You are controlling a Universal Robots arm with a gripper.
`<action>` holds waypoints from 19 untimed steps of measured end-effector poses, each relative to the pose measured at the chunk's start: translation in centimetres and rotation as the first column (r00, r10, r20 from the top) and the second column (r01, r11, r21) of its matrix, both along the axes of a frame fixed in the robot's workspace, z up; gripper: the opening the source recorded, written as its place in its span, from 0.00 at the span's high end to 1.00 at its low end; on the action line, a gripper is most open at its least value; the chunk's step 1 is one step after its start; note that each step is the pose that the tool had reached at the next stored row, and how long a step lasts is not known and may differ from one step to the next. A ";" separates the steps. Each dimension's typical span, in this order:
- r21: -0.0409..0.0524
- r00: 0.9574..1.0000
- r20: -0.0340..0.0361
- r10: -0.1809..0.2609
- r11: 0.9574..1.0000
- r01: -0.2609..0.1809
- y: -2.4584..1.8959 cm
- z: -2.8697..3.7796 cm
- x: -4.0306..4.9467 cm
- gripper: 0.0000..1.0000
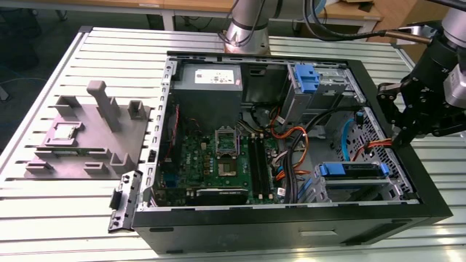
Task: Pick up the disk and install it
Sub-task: 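Insert the first disk wire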
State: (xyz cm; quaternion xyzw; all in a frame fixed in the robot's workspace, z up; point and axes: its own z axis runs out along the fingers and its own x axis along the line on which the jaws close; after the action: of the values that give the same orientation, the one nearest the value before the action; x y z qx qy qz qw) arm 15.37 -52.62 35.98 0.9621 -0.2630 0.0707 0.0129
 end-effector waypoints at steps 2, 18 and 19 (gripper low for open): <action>0.000 0.999 0.000 -0.034 0.999 0.034 0.00 0.01 -0.01 0.83; -0.001 0.978 0.000 -0.208 0.978 0.208 0.00 0.00 -1.31 0.83; 0.000 0.974 0.000 -0.227 0.974 0.227 0.00 0.00 -1.31 0.83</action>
State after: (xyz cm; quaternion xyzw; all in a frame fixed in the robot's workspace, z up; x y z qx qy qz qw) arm 14.06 -52.62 35.98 0.9258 -0.3712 0.0688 0.0211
